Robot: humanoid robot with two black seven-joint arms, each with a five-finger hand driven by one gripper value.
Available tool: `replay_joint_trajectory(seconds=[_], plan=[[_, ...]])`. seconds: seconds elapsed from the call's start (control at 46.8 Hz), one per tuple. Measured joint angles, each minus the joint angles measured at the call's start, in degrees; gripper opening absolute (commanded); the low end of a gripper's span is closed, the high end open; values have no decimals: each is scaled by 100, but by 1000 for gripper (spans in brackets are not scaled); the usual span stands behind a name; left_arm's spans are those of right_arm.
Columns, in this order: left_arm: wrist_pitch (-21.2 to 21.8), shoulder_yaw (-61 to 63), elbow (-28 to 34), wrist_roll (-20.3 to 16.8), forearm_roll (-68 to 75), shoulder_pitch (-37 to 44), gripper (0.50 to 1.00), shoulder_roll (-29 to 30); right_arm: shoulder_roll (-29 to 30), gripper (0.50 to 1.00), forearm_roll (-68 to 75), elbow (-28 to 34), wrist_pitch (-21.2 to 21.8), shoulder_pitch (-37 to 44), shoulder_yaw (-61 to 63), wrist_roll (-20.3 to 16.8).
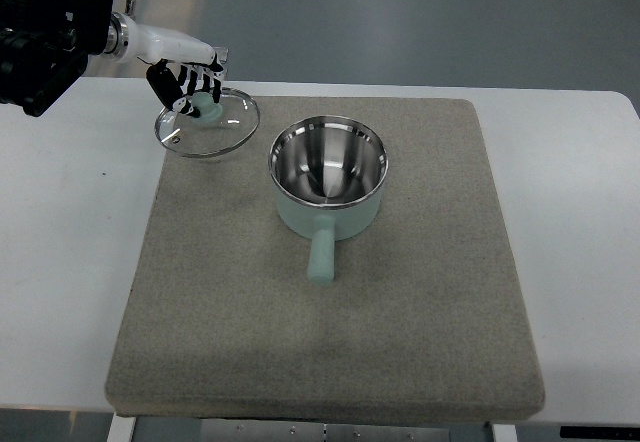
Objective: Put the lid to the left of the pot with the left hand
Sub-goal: 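Lower the glass lid onto the mat next to the pot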
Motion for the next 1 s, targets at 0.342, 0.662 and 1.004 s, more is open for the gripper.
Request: replay_joint_trajectory(seconds=[0.342,0.662,1.004], plan=[[160,-7,207,-1,-85,249,500,-291,0,921,0,0,0,0,-1,0],[207,-6,245,0,-134,329,500,-406,0,921,0,0,0,0,0,0],[995,34,200,0,-127,500,538,-430,0,921,0,0,0,0,-1,0]])
